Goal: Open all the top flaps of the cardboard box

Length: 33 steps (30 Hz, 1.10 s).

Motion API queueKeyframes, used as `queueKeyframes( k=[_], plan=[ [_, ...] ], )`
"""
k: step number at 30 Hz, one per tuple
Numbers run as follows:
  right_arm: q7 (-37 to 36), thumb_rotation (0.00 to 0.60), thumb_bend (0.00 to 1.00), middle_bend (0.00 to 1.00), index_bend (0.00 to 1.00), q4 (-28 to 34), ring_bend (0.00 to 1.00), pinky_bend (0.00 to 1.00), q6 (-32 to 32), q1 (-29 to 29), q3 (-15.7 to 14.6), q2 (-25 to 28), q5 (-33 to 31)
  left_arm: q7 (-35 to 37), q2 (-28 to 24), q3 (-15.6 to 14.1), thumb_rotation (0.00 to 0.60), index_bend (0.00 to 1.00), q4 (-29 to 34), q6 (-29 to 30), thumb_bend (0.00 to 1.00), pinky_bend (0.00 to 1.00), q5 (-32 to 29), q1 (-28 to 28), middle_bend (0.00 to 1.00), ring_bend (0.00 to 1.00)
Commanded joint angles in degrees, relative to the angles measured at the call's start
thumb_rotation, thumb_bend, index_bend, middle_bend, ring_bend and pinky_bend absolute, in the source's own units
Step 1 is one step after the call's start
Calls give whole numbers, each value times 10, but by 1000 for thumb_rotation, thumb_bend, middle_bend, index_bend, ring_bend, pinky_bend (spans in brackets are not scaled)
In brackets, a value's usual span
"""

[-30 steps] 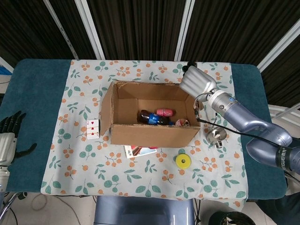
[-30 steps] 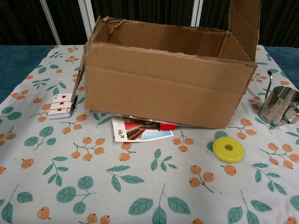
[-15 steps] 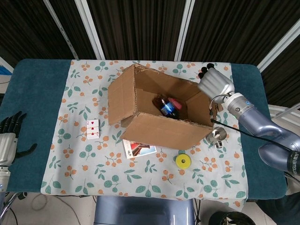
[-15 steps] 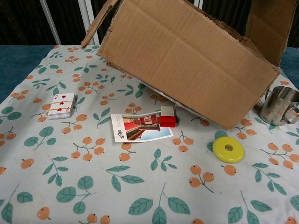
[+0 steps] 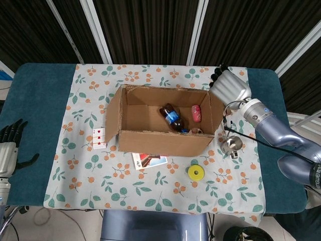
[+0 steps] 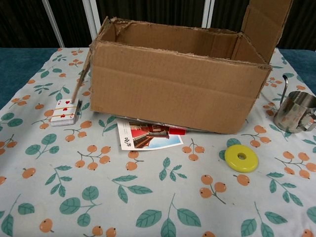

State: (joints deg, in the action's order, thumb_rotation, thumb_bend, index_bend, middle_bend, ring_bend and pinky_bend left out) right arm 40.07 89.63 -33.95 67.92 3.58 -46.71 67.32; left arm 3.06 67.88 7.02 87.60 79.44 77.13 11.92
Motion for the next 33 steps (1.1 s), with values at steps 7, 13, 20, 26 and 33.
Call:
queueKeyframes(
  k=[7,13,20,26,33],
  plan=[
    [-2,600,460,276,323,29,223,266,-3,0,10,15,18,3,-2,1,600,0,2,0,199,0,2,-1,0,0],
    [1,600,440,270,290,37,223,266,-1,5,19,30,24,5,-2,2,600,0,2,-1,198,0,2,-1,0,0],
    [-1,600,405,260,251,44,219,265,6,5,27,54,24,6,-3,2,600,0,3,-2,198,0,3,-1,0,0],
    [4,600,403,259,239,49,219,265,13,-3,23,75,33,8,-4,2,600,0,4,0,198,0,5,-3,0,0],
    [-2,600,403,259,234,54,218,264,13,-24,17,95,31,8,-4,1,600,0,7,-3,199,0,7,-3,0,0]
  ],
)
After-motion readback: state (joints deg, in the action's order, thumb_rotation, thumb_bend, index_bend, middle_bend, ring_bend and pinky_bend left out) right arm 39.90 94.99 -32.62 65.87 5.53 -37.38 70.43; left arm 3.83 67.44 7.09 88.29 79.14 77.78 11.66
